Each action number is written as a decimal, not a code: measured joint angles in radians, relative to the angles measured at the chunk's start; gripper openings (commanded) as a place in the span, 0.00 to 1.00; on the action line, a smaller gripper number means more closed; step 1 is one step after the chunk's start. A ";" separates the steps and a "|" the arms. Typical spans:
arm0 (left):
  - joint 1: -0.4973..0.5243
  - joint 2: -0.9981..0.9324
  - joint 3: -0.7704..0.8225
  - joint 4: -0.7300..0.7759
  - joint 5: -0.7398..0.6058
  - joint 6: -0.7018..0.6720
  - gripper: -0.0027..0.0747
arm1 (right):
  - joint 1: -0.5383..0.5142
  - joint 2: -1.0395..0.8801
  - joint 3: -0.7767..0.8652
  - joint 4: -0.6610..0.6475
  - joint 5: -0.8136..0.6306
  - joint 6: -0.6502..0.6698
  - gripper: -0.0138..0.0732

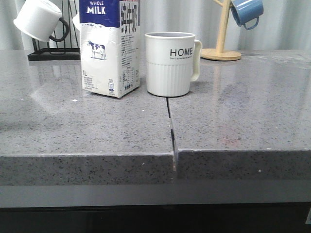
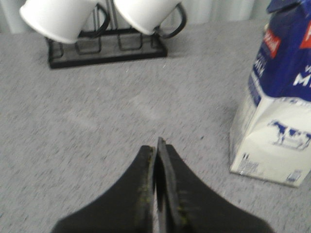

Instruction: Place milk next to cup

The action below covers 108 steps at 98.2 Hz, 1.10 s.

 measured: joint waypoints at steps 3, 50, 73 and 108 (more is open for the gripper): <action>0.016 -0.015 0.000 0.034 0.030 -0.033 0.01 | 0.000 0.000 0.000 0.000 0.000 0.000 0.08; 0.161 -0.301 0.027 0.259 0.249 -0.242 0.01 | 0.000 0.000 0.000 0.000 0.000 0.000 0.08; 0.185 -0.455 0.124 0.264 0.282 -0.245 0.01 | 0.000 0.000 0.000 0.000 0.000 0.000 0.08; 0.185 -0.684 0.259 0.266 0.303 -0.245 0.01 | 0.000 0.000 0.000 0.000 0.000 0.000 0.08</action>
